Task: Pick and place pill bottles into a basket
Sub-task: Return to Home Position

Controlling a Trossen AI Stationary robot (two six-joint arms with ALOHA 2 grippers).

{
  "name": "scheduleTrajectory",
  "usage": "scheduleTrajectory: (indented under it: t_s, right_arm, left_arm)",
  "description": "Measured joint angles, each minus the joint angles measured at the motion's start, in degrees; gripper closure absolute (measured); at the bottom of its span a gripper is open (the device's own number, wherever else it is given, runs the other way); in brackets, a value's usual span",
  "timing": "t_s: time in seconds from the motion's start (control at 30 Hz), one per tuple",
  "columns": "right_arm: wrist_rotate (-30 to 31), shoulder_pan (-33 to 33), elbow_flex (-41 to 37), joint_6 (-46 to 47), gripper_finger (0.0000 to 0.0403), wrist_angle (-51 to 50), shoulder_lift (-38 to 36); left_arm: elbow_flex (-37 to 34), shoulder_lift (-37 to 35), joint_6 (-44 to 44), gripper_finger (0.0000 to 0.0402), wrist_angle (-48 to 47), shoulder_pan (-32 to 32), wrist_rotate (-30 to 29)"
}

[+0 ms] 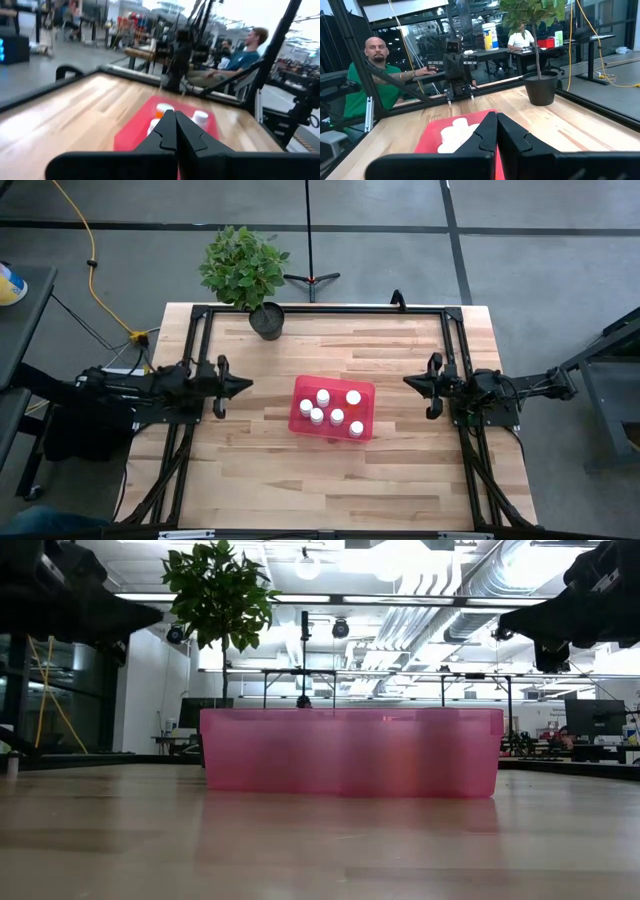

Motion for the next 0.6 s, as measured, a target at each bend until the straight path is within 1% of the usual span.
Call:
scheduleTrajectory:
  t_s: [0.3, 0.47, 0.6]
  right_arm:
    - [0.06, 0.0, 0.0, -1.19, 0.0403, -0.05, 0.03]
    - [0.2, 0.0, 0.0, -1.34, 0.0403, -0.05, 0.03]
    - [-0.05, 0.0, -0.01, -1.53, 0.0403, -0.08, 0.03]
  left_arm:
    - [-0.23, 0.07, 1.57, 0.0377, 0.49, 0.0, 1.78]
    - [-0.23, 0.07, 1.55, 0.0365, 0.47, 0.0, 1.82]
    - [-0.25, 0.09, -0.08, 0.0373, 0.47, 0.0, 1.82]
